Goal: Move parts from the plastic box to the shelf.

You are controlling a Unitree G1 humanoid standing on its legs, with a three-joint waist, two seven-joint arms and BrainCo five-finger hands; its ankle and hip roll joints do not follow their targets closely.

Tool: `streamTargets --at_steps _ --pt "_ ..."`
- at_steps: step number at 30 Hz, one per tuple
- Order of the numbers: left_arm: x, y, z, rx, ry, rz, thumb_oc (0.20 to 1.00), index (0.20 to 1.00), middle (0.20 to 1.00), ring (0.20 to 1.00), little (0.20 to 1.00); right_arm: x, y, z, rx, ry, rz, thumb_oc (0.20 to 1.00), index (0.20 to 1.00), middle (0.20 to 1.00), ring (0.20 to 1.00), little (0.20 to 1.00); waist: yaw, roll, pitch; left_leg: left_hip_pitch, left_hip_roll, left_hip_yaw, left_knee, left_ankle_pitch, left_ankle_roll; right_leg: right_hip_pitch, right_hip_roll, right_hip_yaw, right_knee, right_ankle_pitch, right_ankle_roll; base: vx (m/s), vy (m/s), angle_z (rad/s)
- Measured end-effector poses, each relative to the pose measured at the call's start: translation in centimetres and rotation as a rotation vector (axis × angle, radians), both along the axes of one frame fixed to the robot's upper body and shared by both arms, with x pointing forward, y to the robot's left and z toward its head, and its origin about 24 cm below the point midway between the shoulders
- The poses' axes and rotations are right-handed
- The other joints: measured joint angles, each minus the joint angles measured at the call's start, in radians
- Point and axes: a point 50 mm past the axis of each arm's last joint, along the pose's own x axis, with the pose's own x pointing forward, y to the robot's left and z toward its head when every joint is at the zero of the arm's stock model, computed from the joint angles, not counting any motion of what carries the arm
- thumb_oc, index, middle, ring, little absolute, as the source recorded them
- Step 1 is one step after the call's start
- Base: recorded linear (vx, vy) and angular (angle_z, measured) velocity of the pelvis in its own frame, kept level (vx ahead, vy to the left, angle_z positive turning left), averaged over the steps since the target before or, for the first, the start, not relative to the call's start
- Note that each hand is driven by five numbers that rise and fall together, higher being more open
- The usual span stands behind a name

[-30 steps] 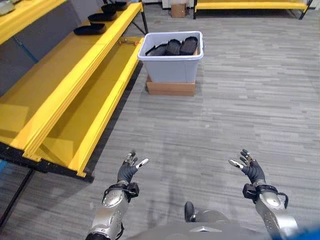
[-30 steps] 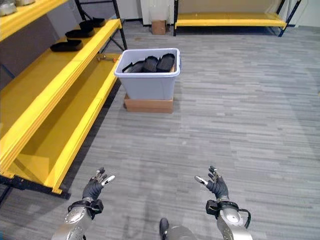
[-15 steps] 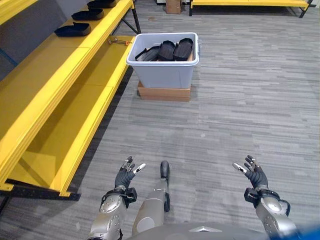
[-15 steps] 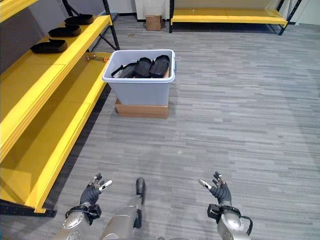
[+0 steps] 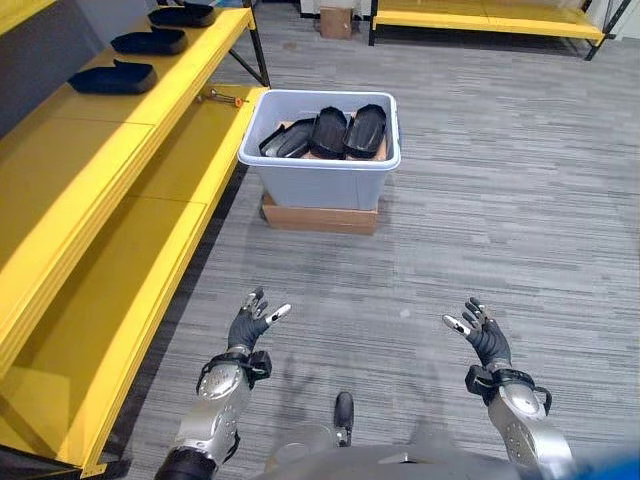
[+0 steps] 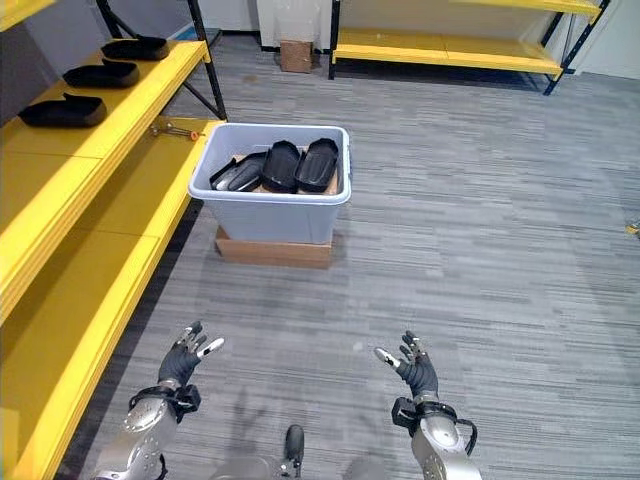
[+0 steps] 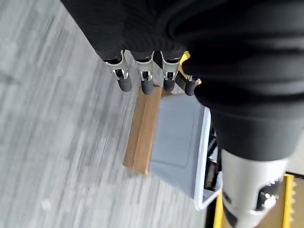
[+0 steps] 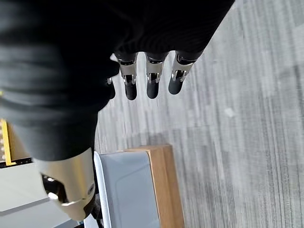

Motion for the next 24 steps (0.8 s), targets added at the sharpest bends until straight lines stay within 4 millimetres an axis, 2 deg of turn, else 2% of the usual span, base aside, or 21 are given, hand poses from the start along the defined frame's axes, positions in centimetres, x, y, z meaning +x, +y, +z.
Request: streamTargets --at_steps 1,2,3,4,5,6,7,9,10,11,12,13,14,15,16,18,20,22,23,24 --pt "-0.2 0.3 -0.1 0.004 0.008 0.009 1.000 1.000 1.000 1.000 1.000 0.3 0.1 0.3 0.001 -0.014 0.007 1.000 1.000 1.000 1.000 1.000 -0.001 -0.006 0.020 0.003 0.003 0.000 0.022 -0.012 0.012 -0.050 0.005 -0.028 0.025 -0.009 -0.008 0.25 0.093 -0.34" --pt "-0.2 0.2 -0.1 0.004 0.009 0.005 1.000 1.000 1.000 1.000 1.000 0.5 0.1 0.5 0.000 -0.024 0.009 1.000 1.000 1.000 1.000 1.000 -0.013 0.012 0.051 0.022 0.018 -0.004 0.022 -0.018 0.008 -0.087 0.040 -0.060 0.002 -0.031 -0.004 0.26 0.052 0.07" --pt "-0.2 0.0 -0.1 0.002 0.011 -0.005 1.000 1.000 1.000 1.000 1.000 0.2 0.3 0.3 0.007 -0.014 0.012 1.000 1.000 1.000 1.000 1.000 -0.038 0.023 0.060 0.035 0.036 -0.018 0.007 -0.013 -0.018 -0.124 0.110 -0.084 -0.155 -0.029 -0.006 0.25 0.013 0.25" --pt "-0.1 0.1 -0.1 0.003 0.009 -0.008 1.000 1.000 1.000 1.000 1.000 0.2 0.3 0.3 0.009 -0.013 0.011 1.000 1.000 1.000 1.000 1.000 -0.044 0.019 0.062 0.038 0.037 -0.016 0.004 -0.006 -0.030 -0.129 0.115 -0.090 -0.181 -0.026 -0.005 0.28 -0.005 0.49" --pt "0.0 -0.1 -0.1 -0.005 0.004 -0.009 1.000 1.000 1.000 1.000 1.000 -0.2 0.2 0.1 0.013 -0.002 0.004 1.000 1.000 1.000 1.000 1.000 -0.057 -0.016 0.068 0.086 0.014 -0.022 -0.027 -0.028 -0.039 -0.137 0.115 -0.153 -0.349 0.006 -0.005 0.28 -0.020 0.18" --pt "0.0 -0.2 0.0 -0.012 -0.003 -0.001 1.000 1.000 1.000 1.000 1.000 -0.2 0.2 0.1 0.017 -0.003 0.002 1.000 1.000 1.000 1.000 1.000 -0.052 -0.029 0.061 0.102 0.002 -0.016 -0.035 -0.044 -0.037 -0.130 0.116 -0.201 -0.486 0.037 -0.005 0.31 -0.028 0.10" --pt "-0.2 -0.3 -0.2 -0.018 0.005 0.002 1.000 1.000 1.000 1.000 1.000 -0.1 0.2 0.2 0.024 -0.009 0.003 1.000 1.000 1.000 1.000 1.000 -0.052 -0.048 0.051 0.117 -0.003 -0.014 -0.032 -0.062 -0.041 -0.115 0.125 -0.217 -0.590 0.071 0.000 0.31 -0.047 -0.14" --pt "-1.0 -0.3 -0.7 -0.027 0.030 -0.003 1.000 1.000 1.000 1.000 1.000 -0.2 0.1 0.2 0.028 -0.011 0.005 1.000 1.000 1.000 1.000 1.000 -0.054 -0.051 0.044 0.156 -0.002 -0.028 -0.030 -0.098 -0.059 -0.083 0.145 -0.219 -0.732 0.127 0.000 0.36 -0.087 0.03" --pt "-1.5 -0.3 -1.0 -0.031 0.045 -0.004 1.000 1.000 1.000 1.000 1.000 -0.4 -0.1 0.1 0.027 -0.006 0.000 1.000 1.000 1.000 1.000 1.000 -0.056 -0.049 0.041 0.201 0.004 -0.036 -0.031 -0.128 -0.074 -0.038 0.143 -0.252 -0.816 0.170 -0.004 0.41 -0.121 0.13" --pt "-1.7 -0.4 -1.2 -0.038 0.051 0.002 1.000 1.000 1.000 1.000 1.000 -0.6 -0.2 0.1 0.022 -0.001 -0.001 1.000 1.000 1.000 1.000 1.000 -0.055 -0.054 0.030 0.230 0.013 -0.044 -0.033 -0.154 -0.087 -0.002 0.142 -0.276 -0.821 0.221 -0.022 0.40 -0.118 0.28" --pt "-2.0 -0.8 -1.4 -0.049 0.059 0.004 1.000 1.000 1.000 1.000 1.000 -0.8 -0.3 0.0 0.021 0.004 0.001 1.000 1.000 1.000 1.000 1.000 -0.059 -0.034 0.021 0.262 0.034 -0.066 -0.035 -0.174 -0.119 0.022 0.160 -0.276 -0.814 0.265 -0.051 0.31 -0.095 0.42" --pt "-2.1 -1.3 -1.5 -0.065 0.061 -0.003 1.000 1.000 1.000 1.000 1.000 -1.1 -0.4 -0.1 0.019 0.014 -0.003 1.000 1.000 1.000 1.000 1.000 -0.063 -0.019 0.012 0.286 0.053 -0.082 -0.033 -0.185 -0.140 0.046 0.177 -0.271 -0.808 0.284 -0.079 0.27 -0.110 0.60" --pt "-2.0 -1.8 -1.6 -0.082 0.057 -0.010 1.000 1.000 1.000 1.000 1.000 -1.2 -0.5 -0.2 0.016 0.019 0.000 1.000 1.000 1.000 1.000 1.000 -0.059 -0.004 -0.001 0.304 0.071 -0.083 -0.025 -0.187 -0.154 0.067 0.194 -0.269 -0.803 0.284 -0.124 0.34 -0.171 0.51" --pt "-1.8 -2.2 -1.4 -0.094 0.043 -0.013 1.000 1.000 1.000 1.000 1.000 -0.3 -0.7 0.4 0.005 -0.010 0.015 1.000 1.000 1.000 1.000 1.000 -0.053 0.019 -0.020 0.309 0.093 -0.075 0.028 -0.187 -0.178 0.101 0.217 -0.270 -0.792 0.248 -0.202 0.40 -0.225 0.33" --pt "-1.7 -2.1 -1.3 -0.093 0.036 -0.014 1.000 1.000 1.000 1.000 1.000 0.7 -1.0 1.1 -0.012 -0.046 0.028 1.000 1.000 1.000 1.000 1.000 -0.055 0.025 -0.024 0.305 0.099 -0.075 0.076 -0.183 -0.202 0.123 0.221 -0.269 -0.777 0.226 -0.246 0.38 -0.215 0.19" --pt "-1.4 -2.2 -1.0 -0.094 0.020 -0.016 1.000 1.000 1.000 1.000 1.000 1.0 -1.4 1.6 -0.028 -0.065 0.032 1.000 1.000 1.000 1.000 1.000 -0.058 0.027 -0.025 0.292 0.123 -0.051 0.083 -0.172 -0.225 0.144 0.227 -0.269 -0.773 0.199 -0.257 0.22 -0.148 0.15" --pt "-1.0 -2.2 -0.8 -0.093 0.009 -0.015 1.000 1.000 1.000 1.000 1.000 1.0 -1.6 1.6 -0.035 -0.064 0.035 1.000 1.000 1.000 1.000 1.000 -0.047 0.025 -0.024 0.271 0.127 -0.054 0.167 -0.173 -0.243 0.164 0.241 -0.249 -0.775 0.178 -0.253 0.11 -0.139 -0.10" --pt "-1.3 -2.1 -0.9 -0.094 0.017 -0.012 1.000 1.000 1.000 1.000 1.000 1.0 -1.6 1.7 -0.038 -0.065 0.035 1.000 1.000 1.000 1.000 1.000 -0.047 0.016 -0.021 0.187 0.113 -0.050 0.365 -0.176 -0.258 0.192 0.240 -0.240 -0.794 0.167 -0.247 0.07 -0.150 -0.04" --pt "-0.8 -2.3 -0.7 -0.100 0.004 -0.015 1.000 1.000 1.000 1.000 1.000 0.8 -1.8 1.6 -0.042 -0.058 0.034 1.000 1.000 1.000 1.000 1.000 -0.041 0.000 -0.011 0.085 0.092 -0.040 0.561 -0.141 -0.299 0.200 0.230 -0.235 -0.795 0.160 -0.263 0.09 -0.112 -0.09" --pt "-0.6 -2.3 -0.6 -0.102 -0.005 -0.018 1.000 1.000 1.000 1.000 1.000 0.6 -1.8 1.4 -0.042 -0.049 0.030 1.000 1.000 1.000 1.000 1.000 -0.027 -0.016 -0.001 -0.016 0.084 -0.032 0.731 -0.095 -0.322 0.203 0.218 -0.234 -0.795 0.148 -0.282 0.10 -0.090 -0.07"
